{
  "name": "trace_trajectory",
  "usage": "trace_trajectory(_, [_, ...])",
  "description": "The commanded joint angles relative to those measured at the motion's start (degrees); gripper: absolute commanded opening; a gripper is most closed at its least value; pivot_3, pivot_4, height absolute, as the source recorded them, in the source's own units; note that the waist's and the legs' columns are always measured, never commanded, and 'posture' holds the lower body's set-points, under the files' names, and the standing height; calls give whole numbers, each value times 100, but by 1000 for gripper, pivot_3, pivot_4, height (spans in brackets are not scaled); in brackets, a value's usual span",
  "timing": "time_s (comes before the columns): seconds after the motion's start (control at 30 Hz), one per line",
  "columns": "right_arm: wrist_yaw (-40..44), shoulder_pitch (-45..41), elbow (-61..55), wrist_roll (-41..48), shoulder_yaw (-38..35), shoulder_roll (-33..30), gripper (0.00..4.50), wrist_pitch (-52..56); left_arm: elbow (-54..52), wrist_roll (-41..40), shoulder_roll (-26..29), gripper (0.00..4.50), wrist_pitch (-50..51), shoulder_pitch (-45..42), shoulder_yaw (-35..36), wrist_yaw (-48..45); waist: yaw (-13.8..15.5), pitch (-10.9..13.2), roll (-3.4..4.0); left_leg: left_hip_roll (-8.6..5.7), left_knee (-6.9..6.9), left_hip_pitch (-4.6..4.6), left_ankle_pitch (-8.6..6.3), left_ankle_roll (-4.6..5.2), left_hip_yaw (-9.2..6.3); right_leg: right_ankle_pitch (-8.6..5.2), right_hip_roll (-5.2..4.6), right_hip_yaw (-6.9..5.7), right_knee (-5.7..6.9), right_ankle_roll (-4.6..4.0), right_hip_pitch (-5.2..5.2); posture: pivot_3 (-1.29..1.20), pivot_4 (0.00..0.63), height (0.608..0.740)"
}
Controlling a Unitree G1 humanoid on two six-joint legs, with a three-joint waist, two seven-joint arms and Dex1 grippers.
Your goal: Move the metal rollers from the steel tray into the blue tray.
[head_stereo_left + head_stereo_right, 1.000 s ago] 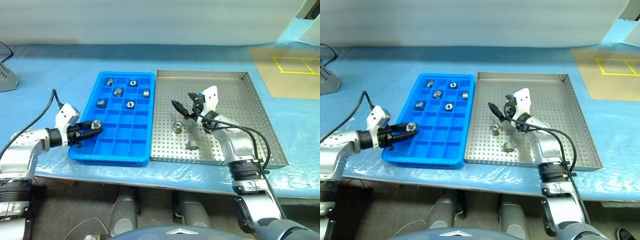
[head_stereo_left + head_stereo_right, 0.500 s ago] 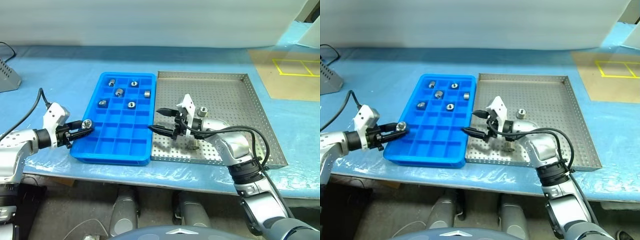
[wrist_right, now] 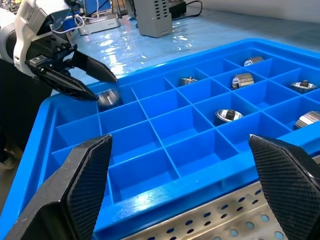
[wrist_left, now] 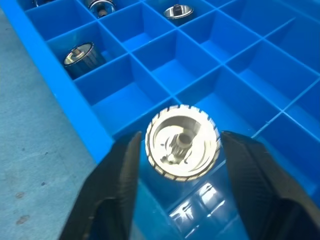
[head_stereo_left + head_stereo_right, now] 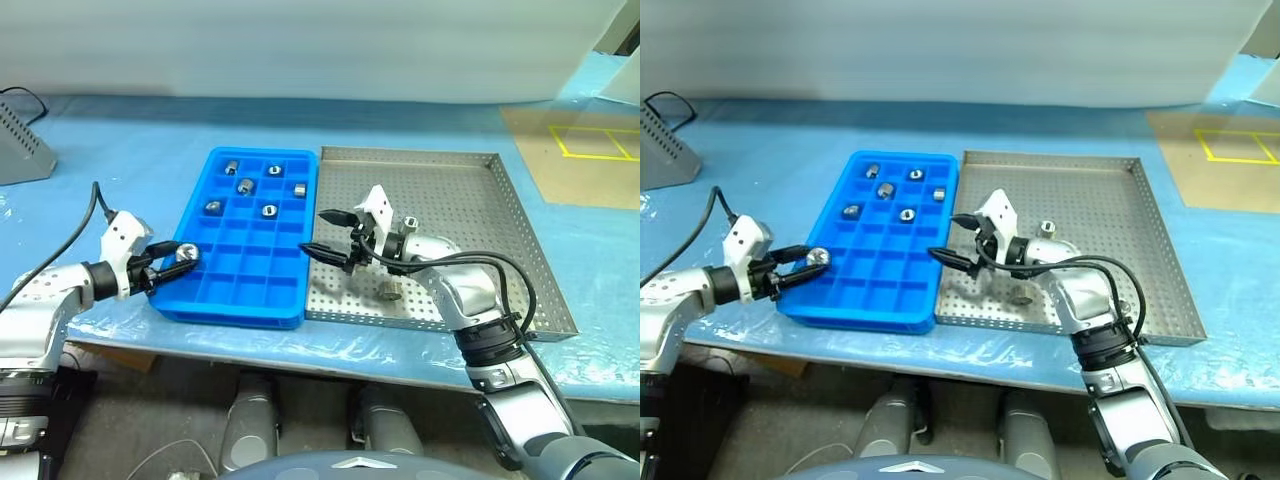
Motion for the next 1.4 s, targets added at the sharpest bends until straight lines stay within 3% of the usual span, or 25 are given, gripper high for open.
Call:
trace_trajectory(0.03, [-41, 11, -180, 12, -65, 46, 4500, -114, 194, 209, 15, 3709, 175, -30, -179, 160, 3, 0, 0, -2, 0, 3, 0, 0, -4, 0, 0, 0, -1, 0, 1, -13, 150, 740])
trace_trajectory(0.33, [-198, 14, -280, 206, -461, -24, 4500, 22, -387, -268, -252, 3709, 510, -994, -185, 282, 20, 4, -18, -5, 1, -31, 2, -2, -5, 0, -2, 0, -7, 0, -19, -41, 150, 740])
trace_trajectory(0.53, [-127, 343, -675, 417, -920, -550, 4500, 281, -353, -317, -796, 3709, 648, -1954, -855, -25, 26, 0, -25, -10, 12, -52, 0, 2, -1, 24, -4, 1, -5, -36, -15, -127, 150, 740])
trace_trajectory(0.77, [-222, 1300, -1390, 726, -1792, -1348, 4500, 599, 1742, 363, -1833, 3709, -176, -3602, -1900, -647, -61, -2, -23, -9, 23, -132, -10, 16, -2, 27, 0, -5, -8, -42, -71, -277, 150, 740])
trace_trajectory(1.0, [-212, 2679, -3215, 1498, -2007, -1697, 4500, 1308, 4568, 1377, -2936, 3709, -1559, -5127, -2697, -1496, -303, -2, -25, -10, 35, -138, -20, 31, -4, 30, -1, -6, -23, -22, -69, -449, 150, 740])
trace_trajectory(1.1, [-411, 2909, -3539, 1560, -2192, -1773, 4500, 1354, 5306, 1743, -3162, 3709, -2136, -5437, -2875, -1827, -483, -3, -27, -12, 43, -135, -23, 36, -4, 20, -1, -5, -35, 22, -60, -506, 150, 740])
trace_trajectory(1.4, [-1109, 3344, -3816, 1376, -2098, -1572, 4500, 1229, 6369, 2433, -3288, 3709, -3047, -5812, -2956, -2477, -614, -3, -27, -14, 68, -143, -40, 62, -7, 18, -2, -13, -58, 28, -36, -577, 150, 740])
